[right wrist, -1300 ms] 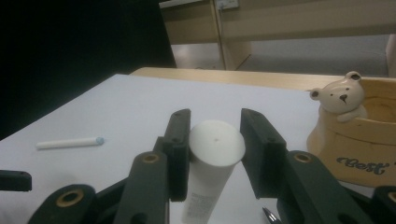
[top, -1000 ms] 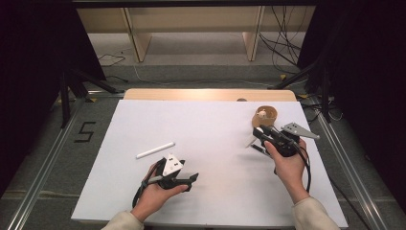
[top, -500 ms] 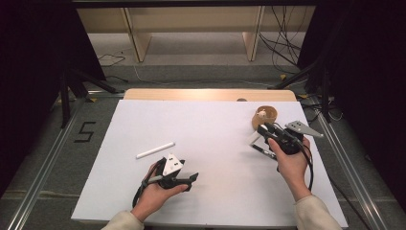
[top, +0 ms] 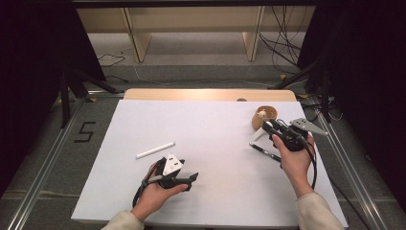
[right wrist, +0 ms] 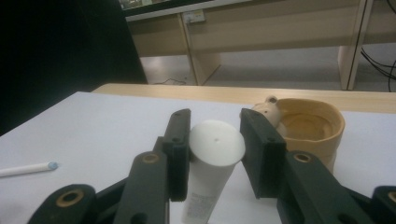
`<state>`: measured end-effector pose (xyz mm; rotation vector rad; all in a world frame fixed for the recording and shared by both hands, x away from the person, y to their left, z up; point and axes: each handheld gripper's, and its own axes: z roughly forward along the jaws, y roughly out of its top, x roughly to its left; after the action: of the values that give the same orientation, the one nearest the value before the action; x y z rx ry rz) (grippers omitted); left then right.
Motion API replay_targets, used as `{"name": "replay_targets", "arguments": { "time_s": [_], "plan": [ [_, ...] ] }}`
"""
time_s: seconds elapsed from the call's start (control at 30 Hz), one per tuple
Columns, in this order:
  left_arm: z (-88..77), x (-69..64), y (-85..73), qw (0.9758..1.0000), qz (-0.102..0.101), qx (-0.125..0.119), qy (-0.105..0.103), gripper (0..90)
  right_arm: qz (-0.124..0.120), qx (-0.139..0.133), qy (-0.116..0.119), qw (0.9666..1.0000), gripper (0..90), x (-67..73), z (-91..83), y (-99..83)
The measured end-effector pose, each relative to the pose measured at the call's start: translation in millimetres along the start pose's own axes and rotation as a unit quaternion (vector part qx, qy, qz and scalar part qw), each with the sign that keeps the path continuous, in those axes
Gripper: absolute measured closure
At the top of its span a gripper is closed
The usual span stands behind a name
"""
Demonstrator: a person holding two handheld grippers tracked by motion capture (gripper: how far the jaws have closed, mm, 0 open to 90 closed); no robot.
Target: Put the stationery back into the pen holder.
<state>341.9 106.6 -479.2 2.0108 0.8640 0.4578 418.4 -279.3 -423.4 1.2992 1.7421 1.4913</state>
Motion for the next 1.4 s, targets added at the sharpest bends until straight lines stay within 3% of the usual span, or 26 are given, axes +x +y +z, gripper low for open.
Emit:
{"name": "replay_targets", "arguments": {
  "time_s": [1.4],
  "plan": [
    [0.7, 1.1, 0.1, 1.0, 0.002, 0.002, 0.001, 31.0, 0.002, -0.011, -0.048, 0.9988, 65.1, -19.8, 1.3, 10.5]
  ]
}}
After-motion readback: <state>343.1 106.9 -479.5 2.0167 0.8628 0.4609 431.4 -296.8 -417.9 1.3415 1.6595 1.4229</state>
